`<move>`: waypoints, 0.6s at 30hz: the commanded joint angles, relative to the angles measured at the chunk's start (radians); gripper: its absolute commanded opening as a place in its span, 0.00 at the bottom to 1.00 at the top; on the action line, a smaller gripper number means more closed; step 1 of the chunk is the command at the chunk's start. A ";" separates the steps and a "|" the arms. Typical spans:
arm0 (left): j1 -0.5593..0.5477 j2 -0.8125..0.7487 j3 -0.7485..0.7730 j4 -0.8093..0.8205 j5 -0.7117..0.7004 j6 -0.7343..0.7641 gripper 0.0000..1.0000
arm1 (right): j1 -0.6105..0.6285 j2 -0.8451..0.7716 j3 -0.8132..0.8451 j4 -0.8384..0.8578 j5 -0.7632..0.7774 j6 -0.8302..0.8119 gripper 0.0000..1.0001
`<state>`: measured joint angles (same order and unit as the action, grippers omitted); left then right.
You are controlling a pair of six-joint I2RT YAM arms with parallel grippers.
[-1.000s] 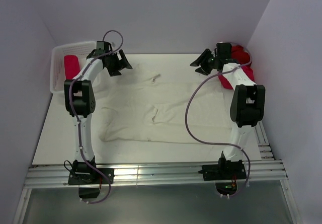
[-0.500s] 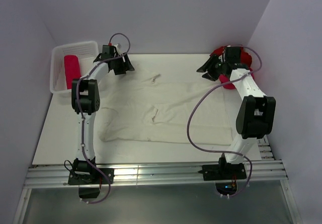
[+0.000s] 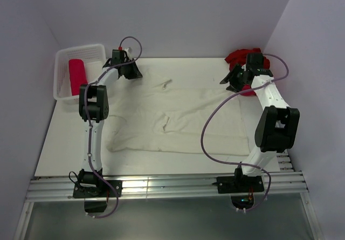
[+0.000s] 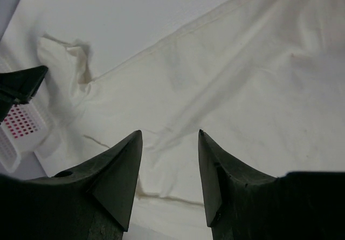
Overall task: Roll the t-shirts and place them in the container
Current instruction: Fold the tshirt
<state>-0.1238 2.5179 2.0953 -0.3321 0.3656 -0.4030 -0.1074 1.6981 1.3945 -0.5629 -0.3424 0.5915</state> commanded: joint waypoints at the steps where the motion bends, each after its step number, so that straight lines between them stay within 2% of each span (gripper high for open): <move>1: -0.020 0.018 0.022 0.013 0.019 0.035 0.27 | -0.011 -0.012 0.000 -0.049 0.071 -0.024 0.53; 2: -0.023 0.009 -0.003 0.033 0.028 0.033 0.26 | -0.011 -0.005 0.011 -0.069 0.074 -0.031 0.53; 3: -0.023 -0.007 -0.010 0.038 0.030 0.030 0.19 | -0.011 0.014 0.017 -0.083 0.088 -0.036 0.53; 4: -0.020 -0.010 -0.012 0.038 0.033 0.026 0.17 | -0.011 0.021 0.021 -0.094 0.117 -0.038 0.53; 5: -0.020 -0.014 -0.009 0.030 0.032 0.018 0.05 | -0.011 0.032 0.029 -0.116 0.135 -0.041 0.53; 6: -0.017 -0.021 -0.003 0.016 0.018 0.015 0.00 | -0.011 0.046 0.043 -0.127 0.154 -0.045 0.53; 13: 0.004 -0.097 -0.034 0.015 -0.010 -0.019 0.00 | -0.011 0.173 0.167 -0.230 0.312 -0.035 0.54; 18: 0.044 -0.165 -0.110 0.048 -0.010 -0.056 0.00 | -0.011 0.239 0.224 -0.212 0.368 0.033 0.53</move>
<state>-0.1154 2.4664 2.0163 -0.3172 0.3607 -0.4309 -0.1112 1.9156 1.5539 -0.7570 -0.0624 0.5797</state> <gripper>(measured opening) 0.012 0.534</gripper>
